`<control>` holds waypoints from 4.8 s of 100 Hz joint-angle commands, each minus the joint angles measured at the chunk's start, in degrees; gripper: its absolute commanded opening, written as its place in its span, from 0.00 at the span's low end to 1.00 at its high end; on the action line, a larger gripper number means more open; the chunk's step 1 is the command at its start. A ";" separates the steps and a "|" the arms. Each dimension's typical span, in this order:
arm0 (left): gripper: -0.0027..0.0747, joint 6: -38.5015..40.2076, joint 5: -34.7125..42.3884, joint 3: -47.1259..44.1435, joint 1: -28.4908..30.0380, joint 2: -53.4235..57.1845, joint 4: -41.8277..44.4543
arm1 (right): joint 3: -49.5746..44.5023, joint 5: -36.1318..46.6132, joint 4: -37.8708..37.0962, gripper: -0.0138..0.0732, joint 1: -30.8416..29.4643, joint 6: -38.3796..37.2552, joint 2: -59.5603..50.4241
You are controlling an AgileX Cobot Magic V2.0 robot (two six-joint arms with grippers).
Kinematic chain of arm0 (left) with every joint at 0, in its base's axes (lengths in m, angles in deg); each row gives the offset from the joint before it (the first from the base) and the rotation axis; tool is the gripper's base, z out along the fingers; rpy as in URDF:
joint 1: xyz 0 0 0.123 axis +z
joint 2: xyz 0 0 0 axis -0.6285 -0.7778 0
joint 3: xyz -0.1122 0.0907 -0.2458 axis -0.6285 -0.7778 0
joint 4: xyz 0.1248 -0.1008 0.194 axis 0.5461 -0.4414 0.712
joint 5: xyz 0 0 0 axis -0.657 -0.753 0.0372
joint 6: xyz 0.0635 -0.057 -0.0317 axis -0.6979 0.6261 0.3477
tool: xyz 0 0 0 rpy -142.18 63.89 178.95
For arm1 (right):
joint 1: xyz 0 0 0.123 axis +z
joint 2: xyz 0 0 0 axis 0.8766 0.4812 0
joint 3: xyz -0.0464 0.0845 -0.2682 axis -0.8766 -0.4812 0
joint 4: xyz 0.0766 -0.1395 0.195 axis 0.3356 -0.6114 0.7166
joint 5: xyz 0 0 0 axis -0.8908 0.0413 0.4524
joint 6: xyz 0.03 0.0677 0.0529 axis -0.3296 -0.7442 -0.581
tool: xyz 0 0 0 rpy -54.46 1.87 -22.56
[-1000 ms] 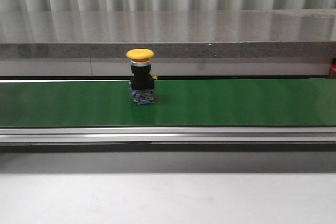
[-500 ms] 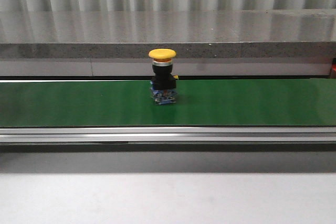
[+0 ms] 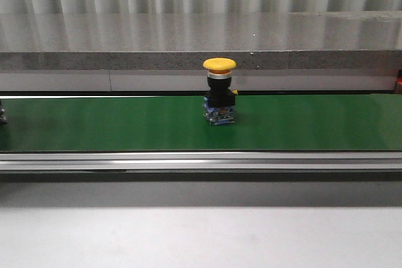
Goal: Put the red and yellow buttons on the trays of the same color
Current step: 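Set the red button on the belt and open the left gripper, then lower the right gripper onto the yellow button at the belt's end and grasp, then lower the yellow button into the yellow tray and open the right gripper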
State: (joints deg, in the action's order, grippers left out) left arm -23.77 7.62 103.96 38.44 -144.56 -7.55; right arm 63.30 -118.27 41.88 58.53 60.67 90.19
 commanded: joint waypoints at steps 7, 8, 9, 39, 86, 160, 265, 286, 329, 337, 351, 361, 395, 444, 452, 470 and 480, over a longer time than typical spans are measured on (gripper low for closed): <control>0.01 -0.54 6.77 -3.53 -1.80 7.97 -1.23 | 1.41 4.22 -0.58 0.08 0.10 0.11 0.59; 0.01 -0.54 6.91 -4.09 -1.93 8.63 -1.23 | 1.41 4.22 -0.58 0.08 0.10 0.11 0.59; 0.01 -0.54 7.25 -4.37 -1.93 8.96 -1.23 | 1.41 4.22 -0.58 0.08 0.10 0.11 0.59; 0.01 -0.67 15.42 -18.58 -2.33 24.19 -1.46 | 1.41 4.22 -0.58 0.08 0.10 0.11 0.59; 0.01 -2.07 24.27 -38.21 -2.33 41.43 -1.12 | 1.41 4.70 -0.58 0.08 0.10 0.11 0.59; 0.01 -2.07 25.97 -39.95 -2.33 43.10 -1.12 | 27.71 -14.15 3.98 0.21 4.25 0.17 33.00; 0.01 -2.07 25.97 -39.95 -2.33 43.10 -1.12 | 57.57 -32.81 4.63 0.84 11.37 0.17 79.87; 0.01 -2.07 25.97 -39.95 -2.33 43.10 -1.12 | 57.57 -31.48 1.87 0.75 11.37 0.17 83.71; 0.01 -2.07 25.97 -39.95 -2.33 43.10 -1.12 | 57.57 -30.30 1.53 0.36 10.48 -2.15 81.89; 0.01 -2.07 25.97 -39.95 -2.33 43.10 -1.12 | 57.57 -31.00 1.53 0.36 8.71 -5.72 80.03; 0.01 -2.07 25.97 -39.95 -2.33 43.10 -1.12 | 57.39 -34.50 1.53 0.36 4.39 -7.92 76.81; 0.01 -2.07 25.97 -39.95 -2.33 43.10 -1.12 | 57.31 -37.03 1.53 0.36 0.54 -7.99 74.83; 0.01 -2.07 25.97 -39.95 -2.33 43.10 -1.12 | 54.80 -39.45 1.44 0.36 -12.60 -9.59 68.41; 0.01 -2.07 25.97 -39.95 -2.33 43.10 -1.12 | 41.19 -33.10 1.39 0.36 -30.47 -9.54 66.94; 0.01 -2.07 25.97 -39.95 -2.33 43.10 -1.12 | 39.35 -31.06 1.39 0.36 -31.82 -9.54 66.94; 0.01 -2.07 25.97 -39.95 -2.33 43.10 -1.12 | 36.01 -25.43 1.51 0.36 -32.13 -9.54 67.80; 0.01 -2.07 25.97 -39.95 -2.33 43.10 -1.12 | 35.59 -23.53 2.52 0.36 -32.13 -9.54 68.99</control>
State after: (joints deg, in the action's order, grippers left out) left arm -25.71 29.59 62.42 36.51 -101.43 -7.77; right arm 97.96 -144.89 43.71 26.84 51.19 159.99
